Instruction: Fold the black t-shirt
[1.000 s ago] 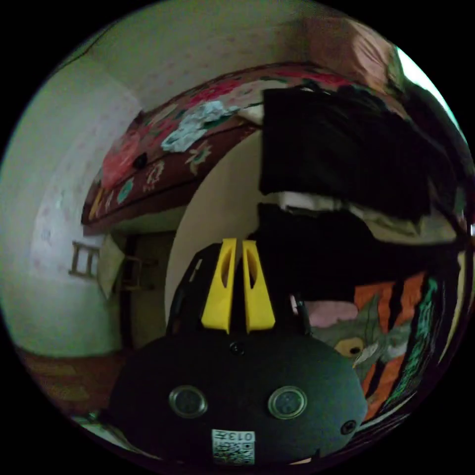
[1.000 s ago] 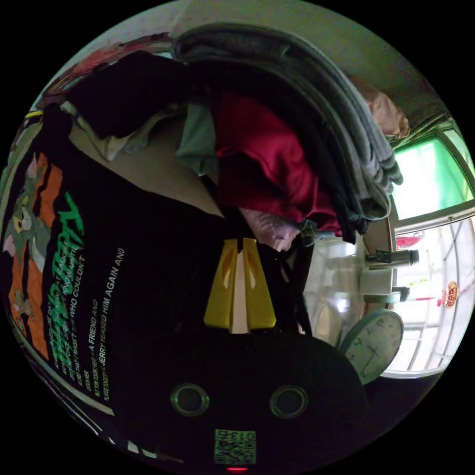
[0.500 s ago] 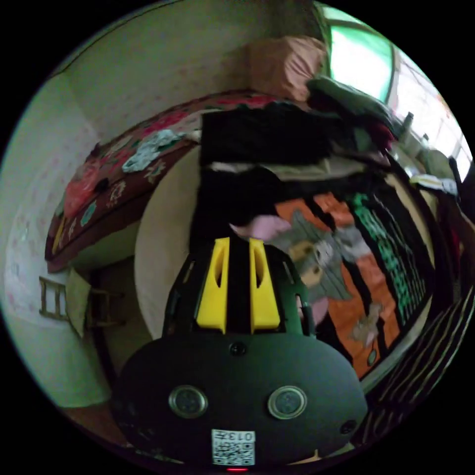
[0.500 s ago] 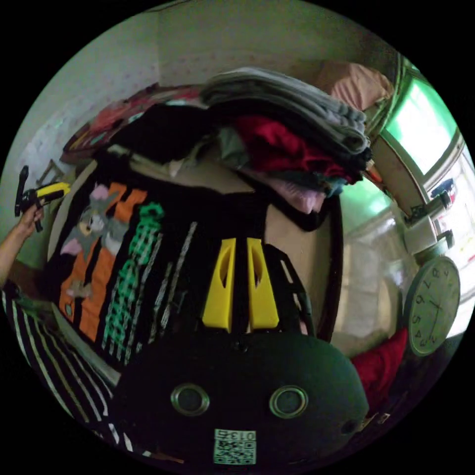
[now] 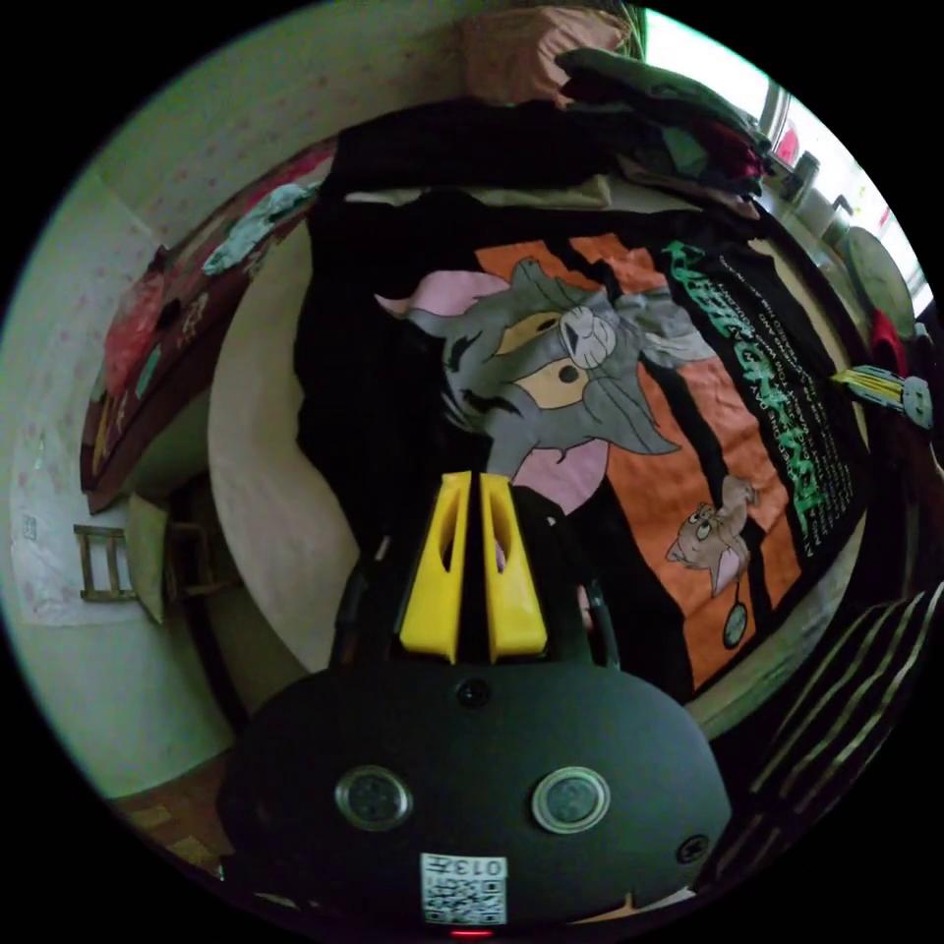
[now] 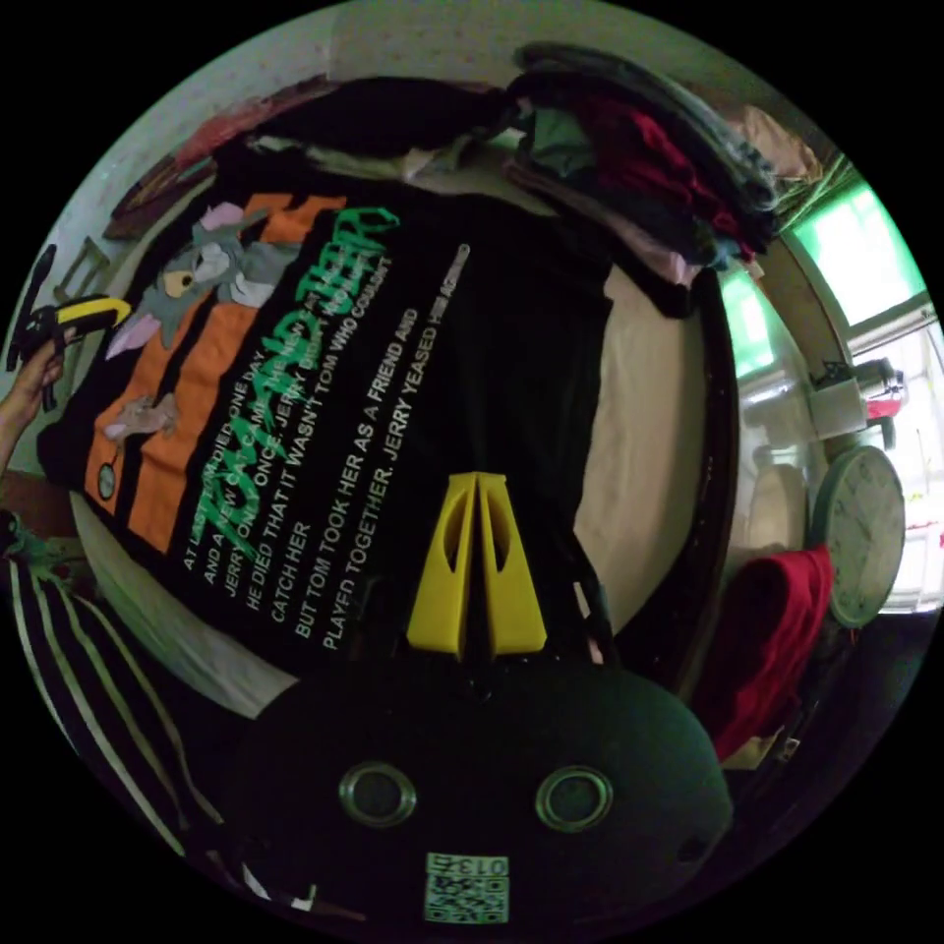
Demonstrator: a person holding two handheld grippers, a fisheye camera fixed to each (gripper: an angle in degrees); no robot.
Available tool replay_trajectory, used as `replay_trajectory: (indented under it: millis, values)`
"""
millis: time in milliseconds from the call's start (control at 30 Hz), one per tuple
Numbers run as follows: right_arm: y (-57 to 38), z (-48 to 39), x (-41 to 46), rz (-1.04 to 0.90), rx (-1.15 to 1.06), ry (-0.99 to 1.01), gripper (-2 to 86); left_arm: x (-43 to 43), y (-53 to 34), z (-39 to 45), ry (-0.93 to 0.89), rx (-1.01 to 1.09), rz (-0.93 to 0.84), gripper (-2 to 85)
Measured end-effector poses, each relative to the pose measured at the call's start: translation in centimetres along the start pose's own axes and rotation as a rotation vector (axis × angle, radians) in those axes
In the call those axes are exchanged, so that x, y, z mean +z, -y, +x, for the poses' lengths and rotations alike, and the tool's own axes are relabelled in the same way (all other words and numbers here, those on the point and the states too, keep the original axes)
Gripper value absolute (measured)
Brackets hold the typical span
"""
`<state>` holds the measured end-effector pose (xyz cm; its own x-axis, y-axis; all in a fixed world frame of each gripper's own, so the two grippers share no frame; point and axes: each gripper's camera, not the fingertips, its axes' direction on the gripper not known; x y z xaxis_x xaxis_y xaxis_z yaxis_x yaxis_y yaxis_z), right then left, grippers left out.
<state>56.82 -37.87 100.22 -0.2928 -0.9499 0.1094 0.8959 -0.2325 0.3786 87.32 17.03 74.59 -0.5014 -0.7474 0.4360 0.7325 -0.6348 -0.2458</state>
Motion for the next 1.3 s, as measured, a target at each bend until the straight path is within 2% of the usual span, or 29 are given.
replay_trajectory:
  millis: [100,267,400,500,700,800,933,1133,1300]
  values:
    - [-3.5,-1.4,-2.4,0.044,-0.093,0.047,1.9,-2.1,-3.9,-1.3,-0.036,0.013,0.058,6.8]
    - [-10.4,-5.5,-3.7,-0.004,-0.248,0.04,7.7,-3.2,-12.5,-3.4,-0.119,-0.053,0.009,11.4]
    - [-14.6,-8.1,-3.9,-0.043,-0.243,-0.013,9.3,-3.2,-19.0,-4.3,-0.203,-0.204,-0.014,14.1]
    - [-15.9,-9.2,-3.9,-0.053,-0.234,-0.057,9.4,-1.8,-21.1,-3.5,-0.246,-0.217,-0.06,15.1]
    - [-17.3,-10.5,-3.2,-0.08,-0.191,-0.101,8.7,1.6,-21.1,-3.5,-0.212,-0.201,-0.108,12.8]
    - [-17.8,-11.2,-3.6,-0.076,-0.174,-0.123,8.1,2.6,-20.4,-4.2,-0.237,-0.132,-0.162,6.3]
    - [-18.4,-11.3,-4.5,-0.064,-0.11,-0.148,6.7,0.2,-19.9,-5.6,-0.239,0.051,-0.071,3.9]
    - [-19.1,-12.2,-5.1,-0.058,-0.142,-0.145,5.8,-1.3,-20.2,-11.1,-0.478,-0.07,0.081,3.5]
    - [-18.1,-11.5,-6.6,-0.077,-0.082,-0.091,1.5,-2.6,-19.8,-14.1,-0.564,-0.103,0.185,3.4]
